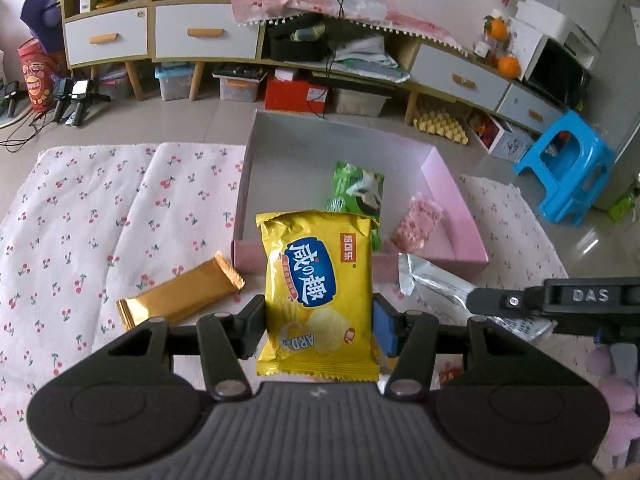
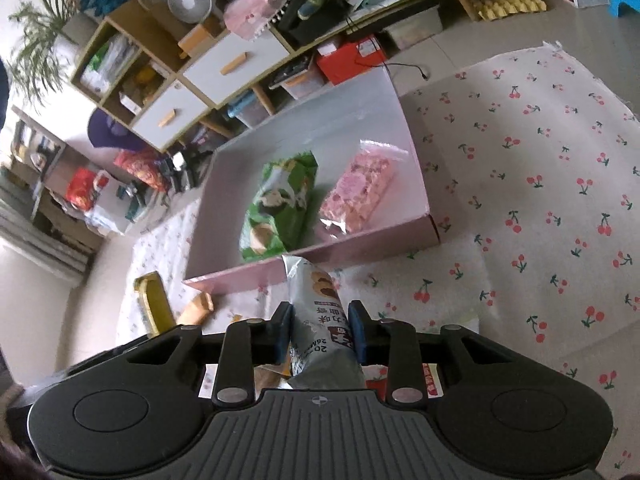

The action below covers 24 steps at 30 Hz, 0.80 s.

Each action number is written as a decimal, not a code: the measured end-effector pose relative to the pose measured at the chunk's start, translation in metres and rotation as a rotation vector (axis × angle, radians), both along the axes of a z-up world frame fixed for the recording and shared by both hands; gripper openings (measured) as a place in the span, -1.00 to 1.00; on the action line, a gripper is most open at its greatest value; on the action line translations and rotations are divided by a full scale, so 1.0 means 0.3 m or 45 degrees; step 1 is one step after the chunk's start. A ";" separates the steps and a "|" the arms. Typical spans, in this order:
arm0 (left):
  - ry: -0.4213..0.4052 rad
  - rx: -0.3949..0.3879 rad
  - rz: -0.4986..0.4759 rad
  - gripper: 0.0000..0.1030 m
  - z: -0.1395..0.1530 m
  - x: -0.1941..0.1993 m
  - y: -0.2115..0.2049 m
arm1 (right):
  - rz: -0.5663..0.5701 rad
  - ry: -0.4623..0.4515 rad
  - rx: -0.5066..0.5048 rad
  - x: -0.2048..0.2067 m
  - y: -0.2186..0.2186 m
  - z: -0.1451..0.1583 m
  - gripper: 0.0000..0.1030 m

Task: Organize snacks
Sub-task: 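Lower the yellow chip bag and silver cookie bag into the pink box, release both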

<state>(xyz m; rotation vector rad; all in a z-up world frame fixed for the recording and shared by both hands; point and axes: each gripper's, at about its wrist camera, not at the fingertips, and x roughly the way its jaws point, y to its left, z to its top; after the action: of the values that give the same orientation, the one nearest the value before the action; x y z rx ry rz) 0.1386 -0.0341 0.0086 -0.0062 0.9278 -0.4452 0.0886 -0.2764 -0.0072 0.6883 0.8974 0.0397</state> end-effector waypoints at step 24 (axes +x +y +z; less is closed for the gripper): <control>0.054 -0.109 0.076 -0.01 -0.004 0.183 -0.044 | -0.158 -0.051 0.225 0.086 -0.122 -0.005 -0.49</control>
<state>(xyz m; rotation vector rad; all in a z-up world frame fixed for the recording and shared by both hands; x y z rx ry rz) 0.1937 -0.0473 0.0075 -0.1211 0.9469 -0.4301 0.1145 -0.3130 -0.0087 0.9037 0.8177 0.0221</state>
